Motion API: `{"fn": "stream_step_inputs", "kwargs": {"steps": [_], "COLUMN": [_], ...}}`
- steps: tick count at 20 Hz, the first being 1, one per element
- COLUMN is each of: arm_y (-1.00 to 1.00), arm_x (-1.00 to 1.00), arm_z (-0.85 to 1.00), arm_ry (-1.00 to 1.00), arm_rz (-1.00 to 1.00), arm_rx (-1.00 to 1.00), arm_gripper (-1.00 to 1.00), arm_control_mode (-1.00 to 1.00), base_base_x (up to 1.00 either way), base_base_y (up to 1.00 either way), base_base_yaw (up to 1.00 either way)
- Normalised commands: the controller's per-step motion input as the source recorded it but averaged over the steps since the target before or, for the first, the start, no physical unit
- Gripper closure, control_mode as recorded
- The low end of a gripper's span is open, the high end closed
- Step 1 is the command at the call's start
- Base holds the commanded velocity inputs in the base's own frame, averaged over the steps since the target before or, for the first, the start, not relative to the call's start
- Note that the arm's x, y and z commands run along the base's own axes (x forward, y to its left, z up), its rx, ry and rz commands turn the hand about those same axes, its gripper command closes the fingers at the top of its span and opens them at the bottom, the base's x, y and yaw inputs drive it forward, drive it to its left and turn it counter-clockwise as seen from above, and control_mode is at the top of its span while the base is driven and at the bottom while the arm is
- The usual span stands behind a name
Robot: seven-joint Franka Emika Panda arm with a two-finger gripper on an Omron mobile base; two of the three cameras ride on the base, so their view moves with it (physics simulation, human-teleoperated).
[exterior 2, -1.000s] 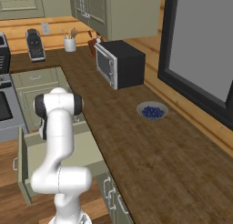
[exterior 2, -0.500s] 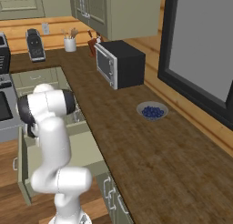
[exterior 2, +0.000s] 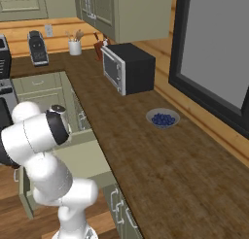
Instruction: Take a straw from the drawer in front and place it inside the glass cup on the dining counter.
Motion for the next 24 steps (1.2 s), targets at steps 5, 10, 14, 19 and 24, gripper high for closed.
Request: {"fn": "stream_step_inputs", "kwargs": {"steps": [5,10,14,19,24], "arm_y": [0.02,0.00,-0.01,-0.20,-0.26], "arm_x": [0.08,0.29,0.24,-0.02,-0.13], "arm_z": [1.00,1.00,1.00,1.00,0.53], "arm_ry": [0.05,0.15,0.22,0.09,0.01], "arm_rz": [-0.35,-0.24,-0.13,-0.02,0.00], "arm_rx": [0.05,-0.01,-0.12,-0.27,-0.25], "arm_gripper": [1.00,1.00,1.00,1.00,1.00], "arm_control_mode": [-1.00,-1.00,-1.00,-1.00,-1.00], "base_base_x": [0.00,0.00,0.00,0.00,0.00], "base_base_y": [0.00,0.00,0.00,0.00,0.00], "base_base_yaw": [0.00,0.00,0.00,0.00,0.00]}}
